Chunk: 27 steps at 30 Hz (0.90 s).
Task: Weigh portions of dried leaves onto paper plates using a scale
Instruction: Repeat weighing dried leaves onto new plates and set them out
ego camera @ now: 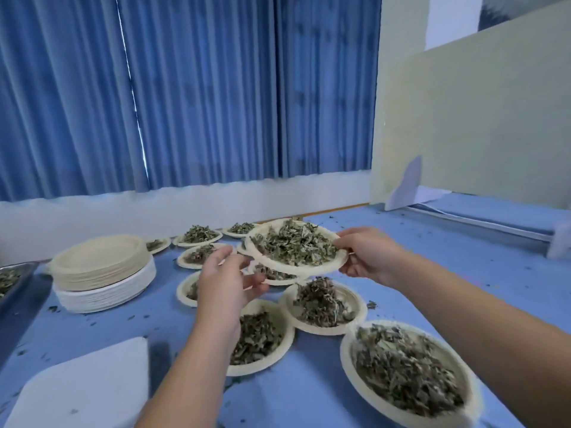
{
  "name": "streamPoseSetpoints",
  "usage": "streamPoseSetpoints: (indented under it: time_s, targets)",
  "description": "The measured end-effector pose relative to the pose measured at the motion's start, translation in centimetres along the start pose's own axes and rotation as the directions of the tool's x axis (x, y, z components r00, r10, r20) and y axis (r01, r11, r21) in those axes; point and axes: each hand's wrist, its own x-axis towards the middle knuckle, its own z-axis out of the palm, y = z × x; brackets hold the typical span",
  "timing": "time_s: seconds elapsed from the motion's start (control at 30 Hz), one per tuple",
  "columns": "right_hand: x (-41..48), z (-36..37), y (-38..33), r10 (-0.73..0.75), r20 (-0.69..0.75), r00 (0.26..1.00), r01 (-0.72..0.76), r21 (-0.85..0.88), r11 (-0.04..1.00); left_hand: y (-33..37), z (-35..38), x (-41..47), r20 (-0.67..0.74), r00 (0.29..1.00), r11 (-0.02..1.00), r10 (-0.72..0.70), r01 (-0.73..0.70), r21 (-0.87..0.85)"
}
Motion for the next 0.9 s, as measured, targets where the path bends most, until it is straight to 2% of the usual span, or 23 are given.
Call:
streamPoseSetpoints:
  time_s: [0.2, 0.43, 0.63, 0.77, 0.9]
  targets:
    - [5.0, -6.3, 3.1, 0.147, -0.196, 0.970, -0.153, -0.017, 0.988, -2.1, -0.5, 1.3, -0.012, 0.999, 0.977, -0.040, 0.041, 0.207]
    - [9.1, -9.1, 7.7, 0.327, -0.334, 0.884, -0.356, -0.029, 0.934, -2.6, -2.0, 1.7, -0.028, 0.999, 0.968, -0.042, 0.047, 0.247]
    - [11.3, -8.5, 9.8, 0.377, -0.358, 0.854, -0.429, -0.077, 0.900, -3.3, -2.1, 1.6, -0.009, 0.999, 0.960, -0.032, 0.033, 0.278]
    - [12.0, -8.2, 10.3, 0.465, -0.335, 0.820, -0.489, 0.014, 0.872, -3.3, -2.4, 1.9, -0.015, 1.000, 0.959, -0.025, 0.029, 0.283]
    - [12.2, -7.6, 9.6, 0.445, -0.302, 0.843, -0.466, 0.004, 0.885, -3.3, -2.8, 2.0, -0.035, 0.999, 0.958, -0.014, 0.024, 0.286]
